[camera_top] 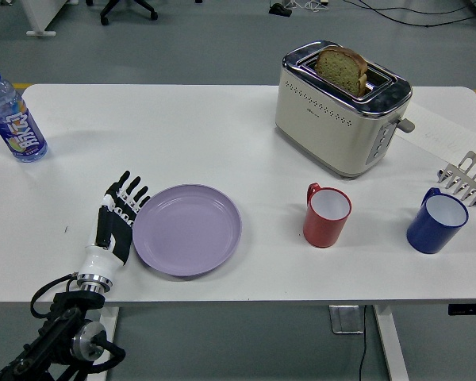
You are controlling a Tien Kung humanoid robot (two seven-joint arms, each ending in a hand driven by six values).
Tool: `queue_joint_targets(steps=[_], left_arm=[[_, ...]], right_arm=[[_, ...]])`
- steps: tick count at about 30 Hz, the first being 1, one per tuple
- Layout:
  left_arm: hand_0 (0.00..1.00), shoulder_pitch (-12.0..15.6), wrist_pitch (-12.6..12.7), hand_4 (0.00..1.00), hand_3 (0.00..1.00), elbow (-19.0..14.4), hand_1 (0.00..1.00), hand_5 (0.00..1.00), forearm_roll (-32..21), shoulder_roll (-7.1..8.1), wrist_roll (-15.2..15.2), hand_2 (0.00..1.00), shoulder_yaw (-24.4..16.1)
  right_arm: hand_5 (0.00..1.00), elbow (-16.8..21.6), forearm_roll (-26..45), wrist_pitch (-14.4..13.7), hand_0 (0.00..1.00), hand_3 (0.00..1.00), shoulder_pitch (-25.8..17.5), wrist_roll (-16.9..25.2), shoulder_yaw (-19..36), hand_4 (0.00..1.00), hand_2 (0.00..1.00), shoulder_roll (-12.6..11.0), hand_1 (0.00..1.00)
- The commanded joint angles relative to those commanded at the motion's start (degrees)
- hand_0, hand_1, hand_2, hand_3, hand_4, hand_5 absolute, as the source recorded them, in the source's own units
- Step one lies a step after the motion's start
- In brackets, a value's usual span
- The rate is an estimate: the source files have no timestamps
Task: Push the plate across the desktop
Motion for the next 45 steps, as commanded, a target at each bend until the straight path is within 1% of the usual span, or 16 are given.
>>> queue_joint_targets(steps=[19, 33, 45], left_arm=[[0.882, -0.3, 0.0, 0.494, 0.982, -0.1, 0.910, 0.998, -0.5, 0.00, -0.2, 0.957, 2.6], [0.881, -0.4, -0.1, 0.491, 0.981, -0.8, 0.909, 0.998, -1.0, 0.00, -0.1, 0.957, 5.2], [0.879, -0.4, -0.3, 0.485, 0.976, -1.4, 0.907, 0.998, -1.4, 0.00, -0.2, 0.954, 6.5]], right_arm=[[0.321, 0.0, -0.3, 0.0, 0.633, 0.611, 0.0, -0.1, 0.2, 0.170, 0.657, 0.1, 0.563], [0.321, 0.0, -0.3, 0.0, 0.632, 0.611, -0.4, -0.1, 0.1, 0.170, 0.658, -0.1, 0.562], [0.322, 0.0, -0.4, 0.0, 0.632, 0.611, -0.5, 0.0, 0.1, 0.170, 0.658, -0.1, 0.562]])
